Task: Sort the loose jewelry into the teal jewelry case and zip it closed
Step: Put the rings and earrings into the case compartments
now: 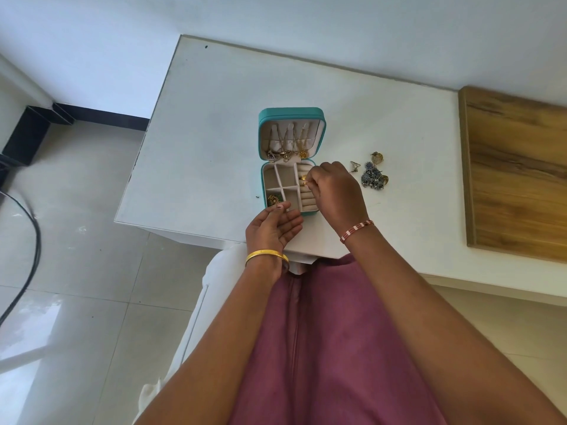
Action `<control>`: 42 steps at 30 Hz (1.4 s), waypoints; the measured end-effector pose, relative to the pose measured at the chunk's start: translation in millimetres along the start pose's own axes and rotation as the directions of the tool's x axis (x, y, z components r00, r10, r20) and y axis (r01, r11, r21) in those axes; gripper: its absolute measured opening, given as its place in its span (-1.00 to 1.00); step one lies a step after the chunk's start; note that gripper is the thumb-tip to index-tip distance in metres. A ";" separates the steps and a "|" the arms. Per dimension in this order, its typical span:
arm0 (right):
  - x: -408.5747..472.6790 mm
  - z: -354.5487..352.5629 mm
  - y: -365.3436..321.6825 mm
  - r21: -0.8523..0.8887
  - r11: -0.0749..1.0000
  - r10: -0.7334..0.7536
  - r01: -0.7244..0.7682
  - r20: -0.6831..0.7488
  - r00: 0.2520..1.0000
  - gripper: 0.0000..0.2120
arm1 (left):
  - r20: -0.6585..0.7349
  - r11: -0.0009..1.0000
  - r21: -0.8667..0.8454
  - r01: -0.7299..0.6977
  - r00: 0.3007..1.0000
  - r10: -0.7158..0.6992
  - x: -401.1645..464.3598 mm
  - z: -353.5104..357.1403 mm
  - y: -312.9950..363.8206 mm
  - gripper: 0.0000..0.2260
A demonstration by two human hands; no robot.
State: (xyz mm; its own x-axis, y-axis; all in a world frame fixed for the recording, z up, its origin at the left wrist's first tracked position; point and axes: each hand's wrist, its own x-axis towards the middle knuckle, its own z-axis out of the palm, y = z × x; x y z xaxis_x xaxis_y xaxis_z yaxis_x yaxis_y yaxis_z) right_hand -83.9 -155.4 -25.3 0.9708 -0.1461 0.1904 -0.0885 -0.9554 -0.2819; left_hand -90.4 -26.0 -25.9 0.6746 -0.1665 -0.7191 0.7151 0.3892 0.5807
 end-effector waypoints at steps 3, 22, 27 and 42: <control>-1.3 2.7 -0.2 0.012 1.000 0.002 -0.002 -0.013 1.000 -0.93 | 0.000 1.000 0.002 0.001 1.000 -0.001 -0.3 0.1 -0.1 -0.85; -41.0 -11.4 34.2 0.492 0.732 0.558 -0.471 -0.038 0.829 -0.88 | 0.014 0.989 0.100 -0.106 0.994 0.106 -7.4 0.8 -3.7 -0.86; -46.3 -20.6 60.0 0.512 0.657 0.657 -0.554 -0.029 0.753 -0.88 | 0.115 0.952 0.261 -0.158 0.985 0.132 -18.6 18.0 -17.1 -0.81; -25.3 -16.3 111.4 0.258 0.767 0.585 -0.588 0.094 0.805 -0.76 | 0.309 0.817 0.519 -0.250 0.947 0.093 -10.3 90.9 -36.9 -0.83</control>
State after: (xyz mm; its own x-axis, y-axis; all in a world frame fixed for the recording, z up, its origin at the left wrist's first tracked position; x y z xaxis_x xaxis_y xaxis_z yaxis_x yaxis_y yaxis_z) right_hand -121.9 -262.3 -46.2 0.7510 -0.6526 -0.1003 -0.5806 -0.5804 -0.5709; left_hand -107.1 -120.9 -5.2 0.7619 -0.4010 -0.5086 0.5107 -0.1108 0.8526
